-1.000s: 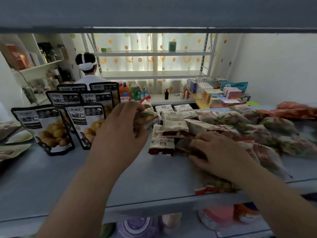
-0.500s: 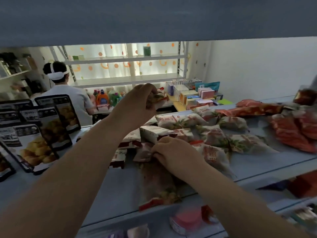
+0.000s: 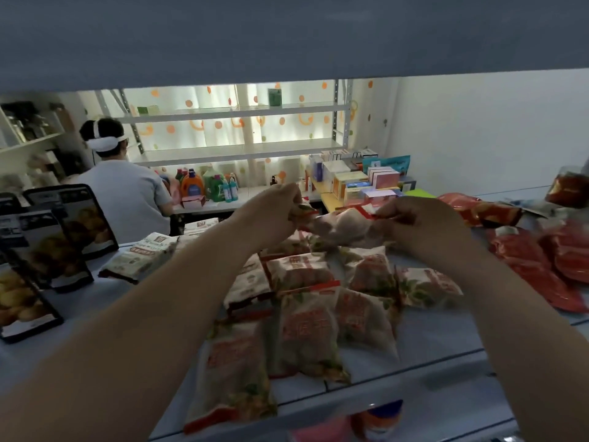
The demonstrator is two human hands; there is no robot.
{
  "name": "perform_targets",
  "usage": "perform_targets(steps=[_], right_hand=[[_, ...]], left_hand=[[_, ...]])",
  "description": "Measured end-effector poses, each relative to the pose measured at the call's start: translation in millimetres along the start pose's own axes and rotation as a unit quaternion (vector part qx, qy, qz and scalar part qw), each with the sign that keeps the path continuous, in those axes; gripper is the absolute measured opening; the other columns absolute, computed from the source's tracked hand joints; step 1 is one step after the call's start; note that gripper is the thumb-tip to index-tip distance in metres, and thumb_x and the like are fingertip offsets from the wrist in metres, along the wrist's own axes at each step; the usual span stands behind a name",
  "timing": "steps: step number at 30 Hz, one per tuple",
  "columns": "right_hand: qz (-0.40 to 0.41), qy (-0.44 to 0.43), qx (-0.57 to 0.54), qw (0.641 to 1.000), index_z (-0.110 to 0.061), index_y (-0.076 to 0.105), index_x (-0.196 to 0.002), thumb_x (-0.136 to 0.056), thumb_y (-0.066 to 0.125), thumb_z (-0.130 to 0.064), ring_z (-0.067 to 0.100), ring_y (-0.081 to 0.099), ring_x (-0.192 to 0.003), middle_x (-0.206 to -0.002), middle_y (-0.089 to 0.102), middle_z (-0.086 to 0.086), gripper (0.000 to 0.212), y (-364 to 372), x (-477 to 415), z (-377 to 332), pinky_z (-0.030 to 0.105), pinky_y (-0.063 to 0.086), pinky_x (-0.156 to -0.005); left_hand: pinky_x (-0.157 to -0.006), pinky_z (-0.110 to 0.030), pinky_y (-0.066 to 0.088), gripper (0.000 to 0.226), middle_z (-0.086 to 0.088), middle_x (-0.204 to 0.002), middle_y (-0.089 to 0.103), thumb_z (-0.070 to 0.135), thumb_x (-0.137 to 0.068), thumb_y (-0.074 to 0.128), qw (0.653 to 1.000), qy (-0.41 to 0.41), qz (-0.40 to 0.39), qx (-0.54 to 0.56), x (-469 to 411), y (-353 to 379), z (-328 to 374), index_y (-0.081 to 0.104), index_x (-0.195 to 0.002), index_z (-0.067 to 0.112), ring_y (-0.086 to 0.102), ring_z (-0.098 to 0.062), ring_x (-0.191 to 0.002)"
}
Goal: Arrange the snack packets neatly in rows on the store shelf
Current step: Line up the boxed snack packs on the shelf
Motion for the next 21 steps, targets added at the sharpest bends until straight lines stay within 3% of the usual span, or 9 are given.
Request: perform_targets(steps=[4,7,11,15,17,19,21], right_hand=[[0.051,-0.013,0.086,0.995,-0.029,0.072,-0.097,-0.093,0.065,-0.026,0.008,0.057,-0.082,-0.09,0.065,-0.012,0.009,-5,-16,43,0.017,0.038,-0.065],[0.06,-0.039,0.158,0.985,-0.022,0.071,-0.099,-0.095,0.061,-0.023,0.01,0.053,-0.08,-0.093,0.067,-0.002,0.011,1,-28,62,0.024,0.039,-0.071],[-0.038,-0.055,0.23,0.971,-0.027,0.058,-0.09,-0.093,0.063,-0.028,0.009,0.051,-0.081,-0.097,0.062,-0.002,0.006,24,-34,71,0.023,0.039,-0.075],[-0.114,-0.05,0.173,0.977,-0.03,0.058,-0.106,-0.089,0.063,-0.035,0.01,0.058,-0.093,-0.108,0.062,-0.007,0.018,33,-28,79,0.024,0.047,-0.079],[-0.143,-0.054,0.133,0.979,-0.036,0.052,-0.125,-0.09,0.06,-0.042,0.014,0.057,-0.112,-0.126,0.059,-0.009,0.037,34,-27,77,0.032,0.05,-0.091],[-0.164,-0.048,0.144,0.975,-0.042,0.035,-0.146,-0.095,0.05,-0.05,0.018,0.044,-0.134,-0.151,0.041,-0.01,0.054,38,-27,74,0.04,0.041,-0.105],[-0.176,-0.038,0.189,0.965,-0.043,0.026,-0.152,-0.099,0.038,-0.057,0.019,0.032,-0.143,-0.16,0.026,-0.009,0.056,42,-28,74,0.041,0.033,-0.111]], left_hand=[[-0.057,-0.023,0.036,0.028,0.005,-0.093,0.052,0.038,-0.088,0.067,1.0,0.004,-0.021,-0.016,-11,16,30,0.046,-0.099,0.023,0.046,-0.005,-0.071],[-0.058,-0.021,0.033,0.028,0.004,-0.099,0.049,0.03,-0.089,0.065,0.998,0.003,-0.06,-0.036,-11,31,48,0.046,-0.107,0.021,0.044,-0.005,-0.074],[-0.069,-0.028,0.044,0.036,0.003,-0.113,0.051,0.031,-0.084,0.068,0.995,-0.01,-0.088,-0.045,-9,48,53,0.046,-0.112,0.027,0.052,-0.013,-0.092],[-0.088,-0.041,0.052,0.053,0.003,-0.134,0.048,0.047,-0.087,0.062,0.992,-0.006,-0.121,-0.048,-4,54,56,0.045,-0.133,0.027,0.053,-0.018,-0.112],[-0.096,-0.042,0.049,0.053,0.003,-0.139,0.047,0.048,-0.091,0.056,0.988,0.012,-0.143,-0.049,-3,55,58,0.043,-0.139,0.028,0.052,-0.018,-0.119],[-0.101,-0.044,0.046,0.054,0.004,-0.147,0.042,0.046,-0.095,0.05,0.984,0.024,-0.166,-0.05,-3,58,61,0.038,-0.145,0.029,0.048,-0.02,-0.128],[-0.111,-0.047,0.037,0.06,0.003,-0.159,0.026,0.046,-0.098,0.045,0.978,0.027,-0.193,-0.071,-2,62,64,0.026,-0.152,0.028,0.035,-0.022,-0.141]])
Point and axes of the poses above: each hand's wrist, its own x-axis away from the middle knuckle, its own y-axis out of the palm, z = x × y, the point moved 4 cm from there along -x, towards the middle knuckle
